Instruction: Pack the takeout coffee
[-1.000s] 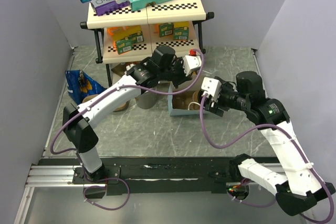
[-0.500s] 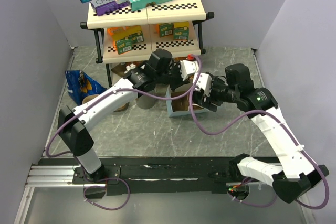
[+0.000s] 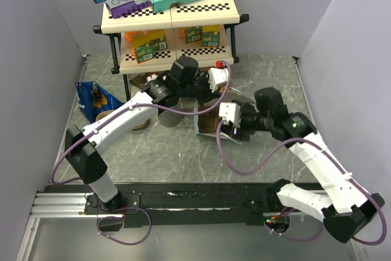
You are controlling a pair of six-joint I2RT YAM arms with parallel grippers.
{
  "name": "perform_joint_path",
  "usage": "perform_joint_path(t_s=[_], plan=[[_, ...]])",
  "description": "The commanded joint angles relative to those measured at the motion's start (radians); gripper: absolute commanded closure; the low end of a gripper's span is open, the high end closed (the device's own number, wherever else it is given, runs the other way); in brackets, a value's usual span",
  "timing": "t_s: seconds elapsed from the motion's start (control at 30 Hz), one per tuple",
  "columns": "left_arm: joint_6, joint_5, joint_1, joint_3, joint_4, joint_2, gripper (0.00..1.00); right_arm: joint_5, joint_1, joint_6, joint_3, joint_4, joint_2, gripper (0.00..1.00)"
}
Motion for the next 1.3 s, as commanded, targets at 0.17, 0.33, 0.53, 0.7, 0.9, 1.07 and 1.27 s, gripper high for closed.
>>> perform_joint_path(t_s=[0.17, 0.33, 0.53, 0.7, 0.9, 1.07, 1.27], plan=[[-0.021, -0.077, 0.000, 0.017, 0.086, -0.060, 0.99, 0.121, 0.094, -0.153, -0.204, 0.123, -0.114, 1.00], [0.015, -0.026, -0.001, -0.021, 0.089, -0.086, 0.99, 0.181, 0.102, -0.176, -0.281, 0.215, -0.157, 1.00], [0.040, 0.006, -0.023, -0.102, 0.107, -0.116, 0.99, 0.213, 0.110, -0.199, -0.310, 0.253, -0.162, 1.00], [0.000, -0.005, -0.031, -0.147, 0.138, -0.124, 0.99, 0.250, 0.128, -0.276, -0.350, 0.286, -0.191, 1.00], [-0.060, -0.003, -0.032, -0.147, 0.157, -0.115, 0.99, 0.258, 0.160, -0.308, -0.337, 0.264, -0.173, 1.00], [-0.074, 0.014, -0.034, -0.171, 0.166, -0.123, 0.99, 0.253, 0.163, -0.257, -0.297, 0.278, -0.125, 1.00], [-0.060, 0.034, -0.032, -0.216, 0.173, -0.147, 0.99, 0.214, 0.139, -0.161, -0.258, 0.270, -0.059, 1.00]])
